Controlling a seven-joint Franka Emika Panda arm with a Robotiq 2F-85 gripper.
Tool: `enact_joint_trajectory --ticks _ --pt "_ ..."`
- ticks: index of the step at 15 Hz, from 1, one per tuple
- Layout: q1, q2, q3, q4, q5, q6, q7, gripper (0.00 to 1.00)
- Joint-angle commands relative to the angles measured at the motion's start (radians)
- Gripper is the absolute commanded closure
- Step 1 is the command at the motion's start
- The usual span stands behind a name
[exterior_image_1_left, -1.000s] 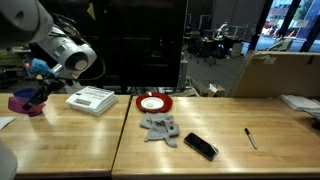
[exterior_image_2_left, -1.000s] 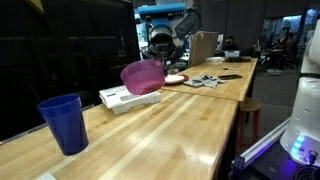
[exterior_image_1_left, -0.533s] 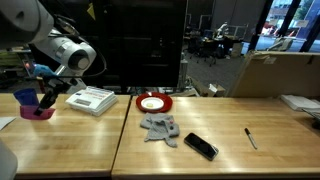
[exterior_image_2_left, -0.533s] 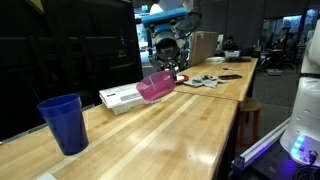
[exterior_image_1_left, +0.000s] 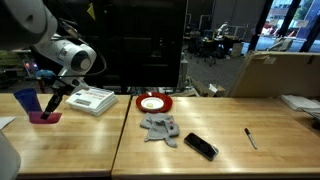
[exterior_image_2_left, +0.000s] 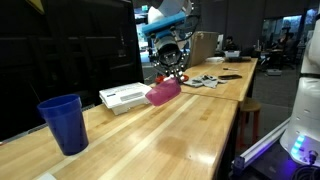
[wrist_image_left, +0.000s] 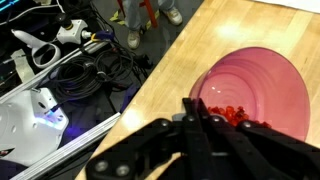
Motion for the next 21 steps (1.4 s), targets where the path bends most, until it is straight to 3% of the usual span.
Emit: enact_joint_trajectory --ticks 1,15,17,18,21 --pt "0.002 0.026 -0.001 0.026 -0.05 0.009 0.066 0.99" --pt "0.017 0.174 -0.041 0.143 -0.298 0.096 0.17 0.99" --pt "0.025 0.189 -0.035 0.184 -0.338 0.166 0.132 0.99" --pt "0.014 0.179 -0.04 0.139 -0.301 0.131 0.135 0.99" --pt "0.016 0.187 -0.041 0.144 -0.303 0.138 0.135 0.96"
